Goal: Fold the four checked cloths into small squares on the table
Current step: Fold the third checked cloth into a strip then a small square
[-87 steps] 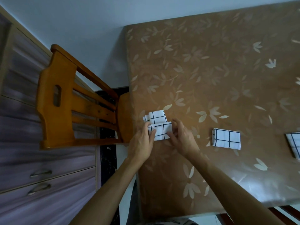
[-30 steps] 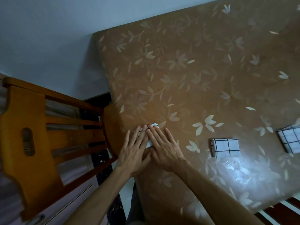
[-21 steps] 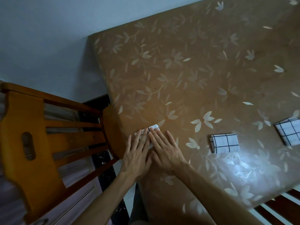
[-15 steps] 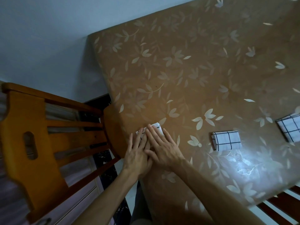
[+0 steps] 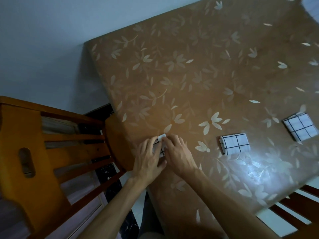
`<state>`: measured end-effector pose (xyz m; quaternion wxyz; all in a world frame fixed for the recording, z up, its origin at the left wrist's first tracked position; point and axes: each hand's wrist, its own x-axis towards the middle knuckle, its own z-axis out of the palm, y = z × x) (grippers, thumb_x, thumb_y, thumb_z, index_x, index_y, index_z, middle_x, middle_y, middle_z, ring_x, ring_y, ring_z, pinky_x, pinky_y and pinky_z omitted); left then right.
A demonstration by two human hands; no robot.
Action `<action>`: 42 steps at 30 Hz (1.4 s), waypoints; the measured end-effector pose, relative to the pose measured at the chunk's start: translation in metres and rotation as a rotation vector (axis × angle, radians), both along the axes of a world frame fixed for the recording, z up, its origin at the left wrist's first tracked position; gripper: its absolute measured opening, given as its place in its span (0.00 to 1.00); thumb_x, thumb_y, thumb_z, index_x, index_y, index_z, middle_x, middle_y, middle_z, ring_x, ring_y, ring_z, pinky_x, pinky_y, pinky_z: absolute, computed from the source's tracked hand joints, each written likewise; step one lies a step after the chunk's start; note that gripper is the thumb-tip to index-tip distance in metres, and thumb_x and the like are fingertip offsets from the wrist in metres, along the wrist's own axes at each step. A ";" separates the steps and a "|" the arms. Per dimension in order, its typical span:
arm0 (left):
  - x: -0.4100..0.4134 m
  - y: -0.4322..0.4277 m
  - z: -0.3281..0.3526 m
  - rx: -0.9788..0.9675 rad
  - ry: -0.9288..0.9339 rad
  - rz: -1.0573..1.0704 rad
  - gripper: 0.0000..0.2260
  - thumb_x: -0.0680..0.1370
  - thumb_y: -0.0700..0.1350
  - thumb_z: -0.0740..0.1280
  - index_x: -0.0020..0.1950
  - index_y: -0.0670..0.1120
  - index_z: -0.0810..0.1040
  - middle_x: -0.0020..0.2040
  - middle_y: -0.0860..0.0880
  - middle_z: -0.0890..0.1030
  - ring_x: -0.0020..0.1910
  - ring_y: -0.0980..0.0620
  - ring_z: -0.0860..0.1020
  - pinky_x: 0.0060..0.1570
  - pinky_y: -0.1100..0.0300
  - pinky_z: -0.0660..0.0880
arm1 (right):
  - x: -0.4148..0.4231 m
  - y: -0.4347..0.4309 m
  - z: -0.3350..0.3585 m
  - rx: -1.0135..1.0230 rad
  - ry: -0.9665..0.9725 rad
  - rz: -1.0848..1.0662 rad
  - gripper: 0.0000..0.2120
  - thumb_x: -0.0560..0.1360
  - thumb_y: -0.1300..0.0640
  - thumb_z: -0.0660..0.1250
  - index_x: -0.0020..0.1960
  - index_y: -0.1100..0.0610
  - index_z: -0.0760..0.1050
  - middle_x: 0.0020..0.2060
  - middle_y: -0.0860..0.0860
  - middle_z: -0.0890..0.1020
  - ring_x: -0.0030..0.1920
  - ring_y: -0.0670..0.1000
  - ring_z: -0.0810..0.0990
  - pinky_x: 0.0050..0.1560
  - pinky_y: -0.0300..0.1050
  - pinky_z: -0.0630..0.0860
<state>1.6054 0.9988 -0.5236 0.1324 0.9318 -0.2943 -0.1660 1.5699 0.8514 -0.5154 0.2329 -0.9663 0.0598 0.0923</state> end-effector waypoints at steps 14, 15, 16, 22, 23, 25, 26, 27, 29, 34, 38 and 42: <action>-0.095 -0.040 -0.010 0.276 -0.094 -0.048 0.30 0.82 0.56 0.44 0.80 0.41 0.54 0.81 0.42 0.53 0.80 0.42 0.53 0.76 0.39 0.53 | -0.092 -0.051 -0.016 -0.216 -0.029 0.309 0.31 0.81 0.43 0.55 0.79 0.58 0.56 0.78 0.53 0.57 0.78 0.52 0.55 0.75 0.56 0.61; -0.099 -0.034 -0.013 0.302 -0.091 -0.027 0.31 0.83 0.59 0.43 0.81 0.42 0.50 0.81 0.43 0.48 0.80 0.42 0.50 0.76 0.39 0.51 | -0.097 -0.056 -0.022 -0.222 -0.006 0.332 0.32 0.82 0.39 0.49 0.79 0.58 0.54 0.79 0.52 0.55 0.78 0.52 0.53 0.75 0.57 0.57; -0.102 -0.029 -0.015 0.329 -0.088 0.002 0.33 0.82 0.62 0.43 0.81 0.43 0.46 0.82 0.44 0.46 0.80 0.43 0.48 0.76 0.39 0.50 | -0.099 -0.060 -0.025 -0.233 0.027 0.352 0.34 0.81 0.36 0.45 0.79 0.58 0.54 0.79 0.52 0.55 0.78 0.52 0.53 0.75 0.57 0.54; -0.114 -0.016 0.006 0.370 -0.036 0.124 0.34 0.82 0.65 0.41 0.81 0.45 0.47 0.81 0.48 0.46 0.80 0.46 0.49 0.77 0.43 0.54 | -0.090 -0.069 -0.010 -0.099 0.078 0.381 0.37 0.81 0.36 0.38 0.75 0.59 0.64 0.76 0.55 0.63 0.76 0.55 0.62 0.73 0.60 0.63; -0.116 -0.018 0.015 0.351 -0.001 0.155 0.33 0.82 0.64 0.41 0.81 0.45 0.46 0.81 0.48 0.45 0.80 0.48 0.48 0.77 0.45 0.53 | -0.087 -0.071 0.000 -0.052 0.054 0.388 0.36 0.80 0.37 0.38 0.76 0.58 0.63 0.77 0.55 0.60 0.77 0.56 0.60 0.74 0.59 0.61; -0.126 -0.028 0.034 0.310 0.051 0.252 0.31 0.83 0.61 0.45 0.81 0.45 0.44 0.82 0.48 0.44 0.80 0.49 0.47 0.78 0.48 0.52 | -0.086 -0.080 0.026 0.024 0.097 0.357 0.30 0.81 0.42 0.42 0.76 0.57 0.62 0.78 0.54 0.59 0.76 0.57 0.59 0.74 0.56 0.58; -0.132 -0.034 0.045 0.285 0.054 0.291 0.30 0.84 0.59 0.49 0.82 0.45 0.46 0.82 0.47 0.47 0.80 0.48 0.50 0.77 0.49 0.54 | -0.087 -0.086 0.033 0.040 0.088 0.339 0.24 0.83 0.46 0.48 0.74 0.56 0.66 0.76 0.54 0.64 0.73 0.58 0.64 0.71 0.55 0.62; -0.137 -0.040 0.055 0.251 0.060 0.326 0.30 0.84 0.56 0.52 0.81 0.46 0.47 0.82 0.45 0.50 0.79 0.46 0.55 0.76 0.49 0.58 | -0.088 -0.091 0.039 0.069 0.083 0.334 0.19 0.82 0.51 0.54 0.70 0.55 0.70 0.70 0.55 0.72 0.68 0.59 0.71 0.65 0.54 0.69; -0.148 -0.053 0.076 0.185 0.081 0.428 0.30 0.83 0.52 0.58 0.81 0.47 0.50 0.79 0.45 0.60 0.74 0.44 0.66 0.70 0.50 0.68 | -0.093 -0.101 0.051 0.089 0.147 0.310 0.12 0.78 0.57 0.59 0.58 0.51 0.76 0.54 0.54 0.82 0.54 0.59 0.81 0.50 0.51 0.78; -0.165 -0.078 0.126 0.169 0.135 0.600 0.16 0.81 0.52 0.61 0.67 0.49 0.72 0.61 0.47 0.80 0.58 0.46 0.78 0.50 0.54 0.74 | -0.130 -0.124 0.093 0.086 0.185 0.213 0.14 0.78 0.55 0.58 0.55 0.56 0.81 0.52 0.54 0.84 0.50 0.56 0.82 0.48 0.49 0.79; -0.201 -0.092 0.150 0.113 0.160 0.548 0.15 0.80 0.54 0.62 0.65 0.51 0.75 0.61 0.48 0.80 0.59 0.47 0.78 0.56 0.53 0.76 | -0.178 -0.141 0.126 0.083 0.094 0.151 0.16 0.78 0.60 0.57 0.61 0.55 0.79 0.57 0.54 0.82 0.53 0.56 0.82 0.54 0.52 0.80; -0.252 -0.111 0.170 0.015 0.176 0.527 0.13 0.80 0.51 0.64 0.62 0.50 0.77 0.60 0.49 0.80 0.59 0.48 0.77 0.56 0.55 0.74 | -0.232 -0.168 0.160 0.081 0.048 0.089 0.16 0.77 0.61 0.58 0.61 0.56 0.78 0.57 0.55 0.81 0.56 0.57 0.79 0.55 0.52 0.79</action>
